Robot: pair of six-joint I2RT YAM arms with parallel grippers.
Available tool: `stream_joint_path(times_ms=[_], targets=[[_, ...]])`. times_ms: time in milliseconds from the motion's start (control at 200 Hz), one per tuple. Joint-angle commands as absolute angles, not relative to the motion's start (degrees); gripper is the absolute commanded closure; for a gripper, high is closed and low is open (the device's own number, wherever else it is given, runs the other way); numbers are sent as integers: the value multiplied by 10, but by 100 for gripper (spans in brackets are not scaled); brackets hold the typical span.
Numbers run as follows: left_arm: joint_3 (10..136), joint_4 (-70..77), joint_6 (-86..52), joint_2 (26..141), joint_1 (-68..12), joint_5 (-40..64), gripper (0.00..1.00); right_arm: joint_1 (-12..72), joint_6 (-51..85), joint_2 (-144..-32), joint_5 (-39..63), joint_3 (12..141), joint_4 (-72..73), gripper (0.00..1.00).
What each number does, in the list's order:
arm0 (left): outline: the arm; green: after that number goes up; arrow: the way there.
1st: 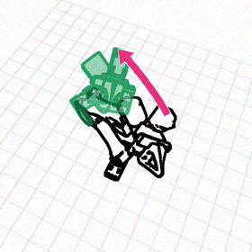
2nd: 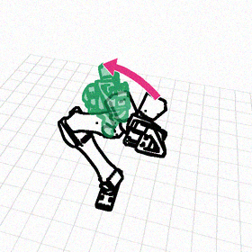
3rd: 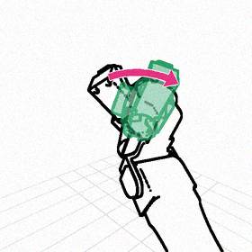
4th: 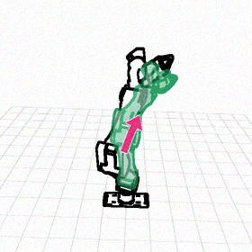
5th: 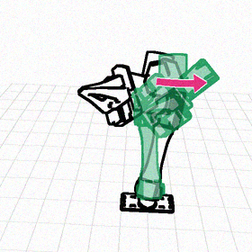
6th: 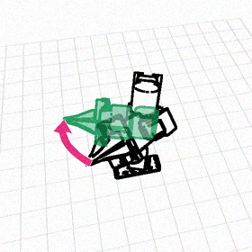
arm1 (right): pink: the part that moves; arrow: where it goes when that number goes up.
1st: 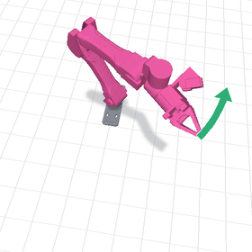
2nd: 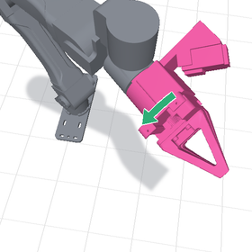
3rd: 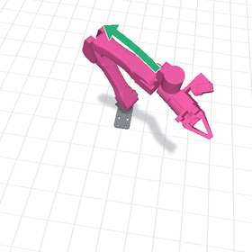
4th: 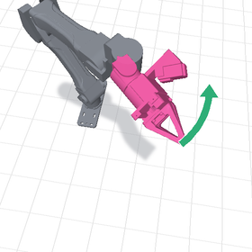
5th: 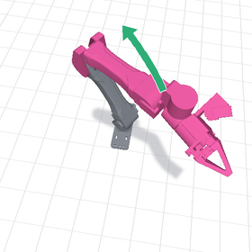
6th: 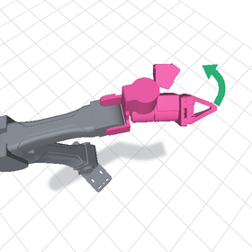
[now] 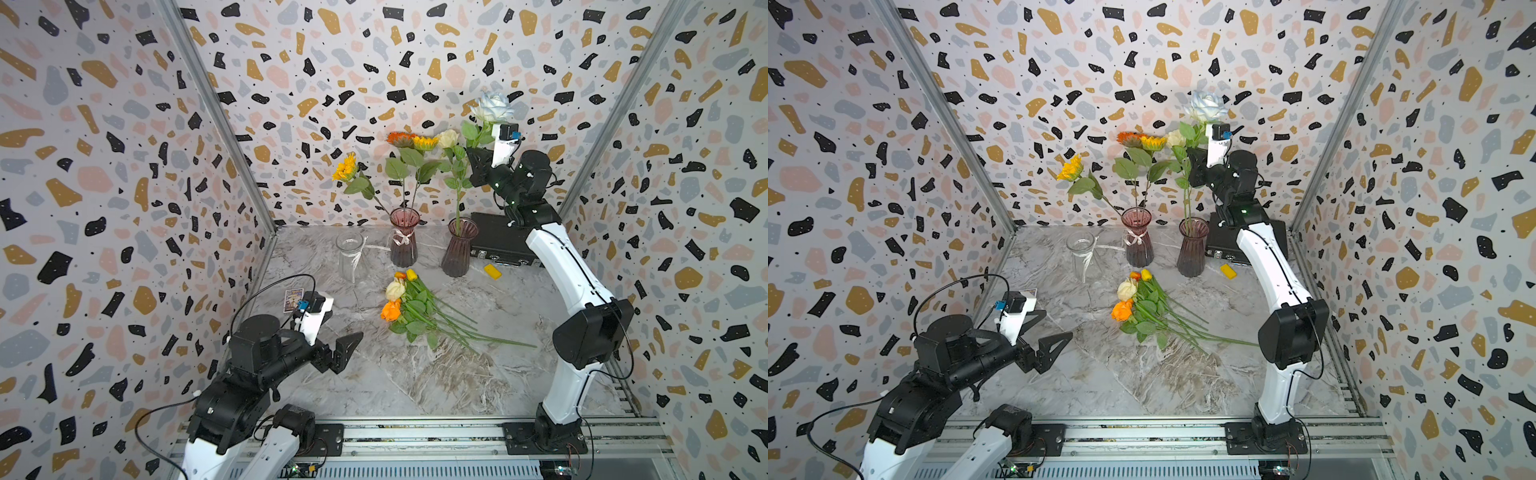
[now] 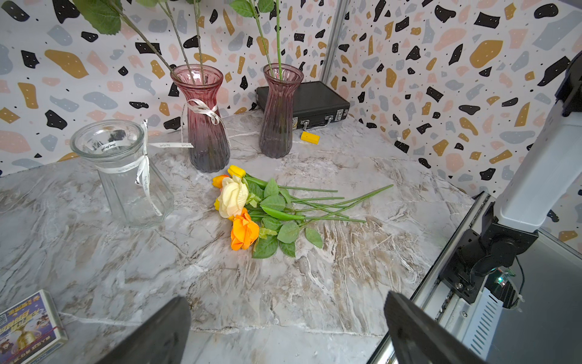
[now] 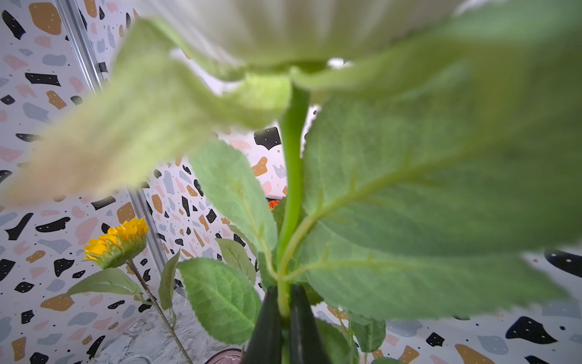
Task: Arrange the flowers in different vases according to their variety
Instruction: Pick up the flower at the center of the board, then insert the flower into the vase.
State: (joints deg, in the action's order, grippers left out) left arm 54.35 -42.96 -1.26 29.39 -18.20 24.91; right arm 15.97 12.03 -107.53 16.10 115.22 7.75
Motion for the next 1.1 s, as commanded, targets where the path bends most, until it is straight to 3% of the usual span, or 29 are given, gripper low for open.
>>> stream_joint_path(times_ms=[0,701,871,1096], targets=[[537,-383,-11,301,-185,261,0,151,104,-1061,168,1150,116,100],[535,-377,-13,307,-185,261,0,146,46,-1084,118,994,118,100],[536,-379,-13,308,-185,260,0,146,42,-1093,102,984,106,68],[541,-383,-14,308,-185,259,1,146,37,-1080,96,960,97,58]])
